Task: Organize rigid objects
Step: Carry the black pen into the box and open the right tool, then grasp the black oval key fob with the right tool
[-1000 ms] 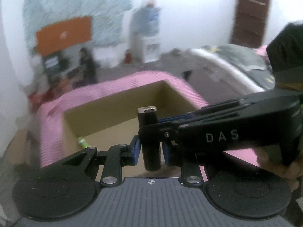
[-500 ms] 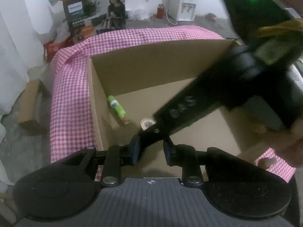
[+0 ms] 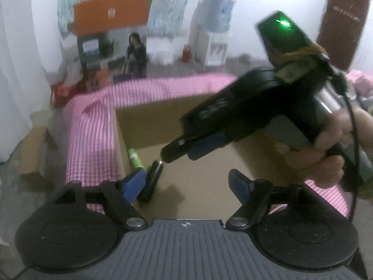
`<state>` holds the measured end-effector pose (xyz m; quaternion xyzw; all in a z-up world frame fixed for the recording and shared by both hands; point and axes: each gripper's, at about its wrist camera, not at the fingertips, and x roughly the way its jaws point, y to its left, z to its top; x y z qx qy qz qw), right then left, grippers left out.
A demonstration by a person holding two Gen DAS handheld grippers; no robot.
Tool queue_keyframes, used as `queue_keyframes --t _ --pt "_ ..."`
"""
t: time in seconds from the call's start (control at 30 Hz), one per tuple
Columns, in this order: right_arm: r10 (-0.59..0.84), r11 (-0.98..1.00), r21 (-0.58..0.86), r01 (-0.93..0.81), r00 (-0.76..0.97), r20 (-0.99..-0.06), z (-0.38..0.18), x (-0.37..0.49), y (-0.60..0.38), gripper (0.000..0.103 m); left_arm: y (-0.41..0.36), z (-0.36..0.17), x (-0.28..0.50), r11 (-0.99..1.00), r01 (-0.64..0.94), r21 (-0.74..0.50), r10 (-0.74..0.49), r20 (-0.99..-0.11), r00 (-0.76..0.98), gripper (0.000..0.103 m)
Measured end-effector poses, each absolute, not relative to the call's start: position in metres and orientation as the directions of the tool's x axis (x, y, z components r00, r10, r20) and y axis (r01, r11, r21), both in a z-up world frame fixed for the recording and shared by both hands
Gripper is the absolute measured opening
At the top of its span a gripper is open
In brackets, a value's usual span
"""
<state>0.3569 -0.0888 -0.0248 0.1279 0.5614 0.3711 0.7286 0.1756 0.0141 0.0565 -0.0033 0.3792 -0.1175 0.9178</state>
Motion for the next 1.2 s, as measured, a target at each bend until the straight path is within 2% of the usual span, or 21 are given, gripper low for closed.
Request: queue_keyframes --t 0.1,0.27,0.37,0.47,0.57,0.8,0.9,0.97,1.2 --pt "0.727 0.664 0.617 -0.423 0.171 -0.665 0.004 0.329 -0.123 0.052 0.009 0.068 0.154 0.965 0.248 -0.088 -0.247 -0.634 0.733 0.081" --pt "0.808 0.588 0.661 -0.466 0.301 -0.507 0.044 0.271 -0.187 0.055 0.000 0.077 0.124 0.931 0.346 -0.115 -0.350 -0.545 0.762 0.082" --pt "0.821 0.569 0.679 -0.464 0.368 -0.437 0.049 0.233 -0.228 0.055 -0.007 0.074 0.111 0.910 0.387 -0.145 -0.402 -0.526 0.749 0.083" --pt "0.814 0.569 0.704 -0.426 0.416 -0.406 0.037 0.200 -0.263 0.055 -0.020 0.066 0.101 0.891 0.427 -0.154 -0.439 -0.534 0.723 0.083" --pt "0.798 0.579 0.736 -0.351 0.433 -0.420 0.011 0.172 -0.289 0.055 -0.038 0.048 0.104 0.875 0.461 -0.148 -0.448 -0.607 0.657 0.083" --pt "0.729 0.632 0.764 -0.127 0.430 -0.532 -0.068 0.152 -0.312 0.055 -0.080 0.000 0.114 0.822 0.549 -0.150 -0.467 -0.728 0.501 0.081" --pt "0.725 0.624 0.779 -0.058 0.413 -0.550 -0.094 0.155 -0.310 0.055 -0.102 -0.020 0.117 0.800 0.584 -0.137 -0.451 -0.780 0.435 0.077" --pt "0.731 0.606 0.795 -0.008 0.398 -0.554 -0.109 0.161 -0.309 0.054 -0.112 -0.031 0.118 0.794 0.593 -0.134 -0.435 -0.807 0.401 0.068" --pt "0.751 0.567 0.820 0.082 0.358 -0.555 -0.145 0.170 -0.308 0.046 -0.117 -0.043 0.133 0.801 0.590 -0.106 -0.370 -0.862 0.347 0.059"
